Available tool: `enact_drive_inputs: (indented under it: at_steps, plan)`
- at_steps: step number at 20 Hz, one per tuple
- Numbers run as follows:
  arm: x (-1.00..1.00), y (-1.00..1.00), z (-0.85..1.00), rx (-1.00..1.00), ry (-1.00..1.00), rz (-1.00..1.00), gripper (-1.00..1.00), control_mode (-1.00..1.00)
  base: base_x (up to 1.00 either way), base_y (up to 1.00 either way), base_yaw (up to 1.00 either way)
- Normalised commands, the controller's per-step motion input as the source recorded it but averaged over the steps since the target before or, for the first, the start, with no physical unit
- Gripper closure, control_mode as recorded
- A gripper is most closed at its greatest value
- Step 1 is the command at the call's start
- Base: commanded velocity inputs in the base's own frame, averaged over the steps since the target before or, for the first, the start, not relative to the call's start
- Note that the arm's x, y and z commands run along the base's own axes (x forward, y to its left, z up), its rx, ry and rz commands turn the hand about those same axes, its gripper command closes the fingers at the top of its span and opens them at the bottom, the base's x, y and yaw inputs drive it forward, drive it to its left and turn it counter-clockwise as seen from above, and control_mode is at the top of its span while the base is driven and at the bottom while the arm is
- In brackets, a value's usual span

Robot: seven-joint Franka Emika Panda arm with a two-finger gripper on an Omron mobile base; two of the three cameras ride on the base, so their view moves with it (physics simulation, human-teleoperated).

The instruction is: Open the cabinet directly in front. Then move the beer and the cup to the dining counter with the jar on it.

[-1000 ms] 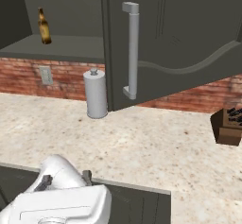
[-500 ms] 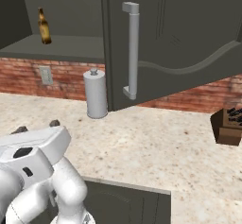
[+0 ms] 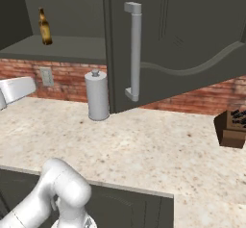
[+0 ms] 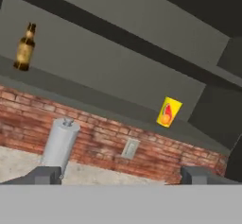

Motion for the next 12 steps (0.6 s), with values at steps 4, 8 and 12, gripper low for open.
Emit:
enact_drive_inputs:
  at_steps: [4,8,12]
  plan:
    - [1.00,0.01,0.00,0.00,0.04,-0.56,-1.00,-1.00,0.00,0.00,0.00]
    - [0.98,-0.29,-0.05,0.00,0.00,-0.45,-1.00,-1.00,0.00,0.00,0.00]
    - [0.69,-0.56,0.00,0.01,0.00,-0.19,-1.00,-1.00,0.00,0.00,0.00]
